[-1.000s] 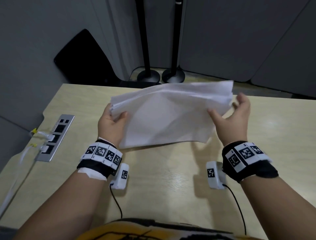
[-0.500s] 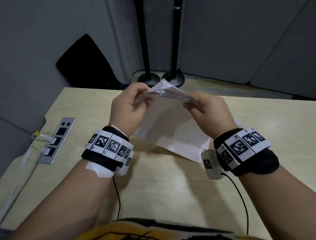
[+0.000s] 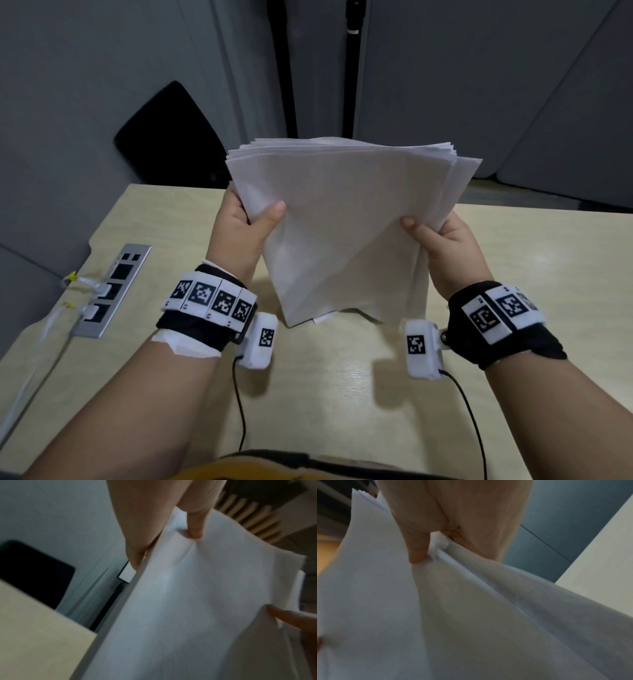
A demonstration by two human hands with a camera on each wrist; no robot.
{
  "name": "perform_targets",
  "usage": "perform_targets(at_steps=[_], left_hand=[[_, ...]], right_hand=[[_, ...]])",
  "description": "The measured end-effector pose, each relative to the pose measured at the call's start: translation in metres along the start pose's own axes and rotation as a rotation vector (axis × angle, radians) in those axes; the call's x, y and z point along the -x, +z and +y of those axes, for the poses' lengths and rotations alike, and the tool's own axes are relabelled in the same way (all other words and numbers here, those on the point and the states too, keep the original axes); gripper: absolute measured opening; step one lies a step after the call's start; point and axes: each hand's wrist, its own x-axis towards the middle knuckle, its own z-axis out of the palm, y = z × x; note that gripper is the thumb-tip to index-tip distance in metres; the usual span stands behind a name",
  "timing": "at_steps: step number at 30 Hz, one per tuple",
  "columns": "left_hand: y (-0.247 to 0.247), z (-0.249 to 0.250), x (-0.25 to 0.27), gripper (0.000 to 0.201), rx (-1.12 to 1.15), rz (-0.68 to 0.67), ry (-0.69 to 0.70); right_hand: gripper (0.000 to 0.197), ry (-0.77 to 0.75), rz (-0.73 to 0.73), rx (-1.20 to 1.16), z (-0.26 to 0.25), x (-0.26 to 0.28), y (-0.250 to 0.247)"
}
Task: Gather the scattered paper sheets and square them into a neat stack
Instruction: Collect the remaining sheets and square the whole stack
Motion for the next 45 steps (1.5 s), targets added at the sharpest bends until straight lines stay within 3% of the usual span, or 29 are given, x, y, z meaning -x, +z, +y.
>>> perform_targets(at_steps=[3, 6, 11, 15, 19, 23, 27, 30, 31, 34, 35, 38, 42, 45], left_hand=[[0.006, 0.017, 0.003, 0.034, -0.028, -0.006, 0.165], [0.005, 0.023, 0.003, 0.034, -0.055, -0.039, 0.224], [0.001, 0.006, 0.008, 0.057, -0.073, -0.036, 0.037], [0.004, 0.004, 0.01, 0.015, -0.111, 0.014, 0.02], [0.002, 0.016, 0.007, 0.017, -0.035, 0.007, 0.131], [-0.005, 0.009, 0.005, 0.037, 0.013, -0.097, 0.066], [-0.007, 0.0, 0.009, 0.046, 0.023, -0.181, -0.014], [-0.012, 0.002, 0.006, 0.046, 0.055, -0.192, -0.021], [-0.013, 0.004, 0.006, 0.048, 0.06, -0.21, -0.02], [-0.014, 0.005, 0.005, 0.048, 0.077, -0.257, -0.039], [-0.015, 0.006, 0.004, 0.048, 0.086, -0.257, -0.046], [-0.018, 0.008, 0.003, 0.047, 0.083, -0.269, -0.052], [-0.019, 0.009, 0.004, 0.043, 0.06, -0.3, -0.072], [-0.021, 0.01, 0.004, 0.045, 0.094, -0.305, -0.072]], right_hand=[[0.021, 0.013, -0.02, -0.069, -0.001, -0.001, -0.002], [0.027, -0.012, -0.021, -0.124, -0.001, -0.003, -0.005], [0.029, -0.008, -0.014, 0.064, 0.007, -0.001, 0.005], [0.027, -0.039, 0.016, 0.075, 0.002, 0.0, 0.011], [0.027, -0.15, 0.078, -0.045, -0.009, 0.001, 0.012], [0.062, -0.121, 0.109, -0.064, -0.001, 0.0, 0.015], [0.066, -0.046, -0.045, 0.046, 0.007, 0.003, 0.022], [0.095, -0.092, 0.15, -0.003, 0.006, 0.003, 0.021], [0.098, -0.091, 0.195, 0.0, 0.006, 0.002, 0.02], [0.086, -0.073, -0.017, 0.058, 0.007, 0.004, 0.025], [0.088, -0.072, -0.017, 0.066, 0.007, 0.005, 0.027], [0.105, -0.073, 0.199, -0.003, 0.006, 0.002, 0.028], [0.094, -0.082, -0.048, 0.116, 0.011, 0.001, 0.031], [0.11, -0.079, 0.197, 0.086, 0.011, -0.001, 0.027]])
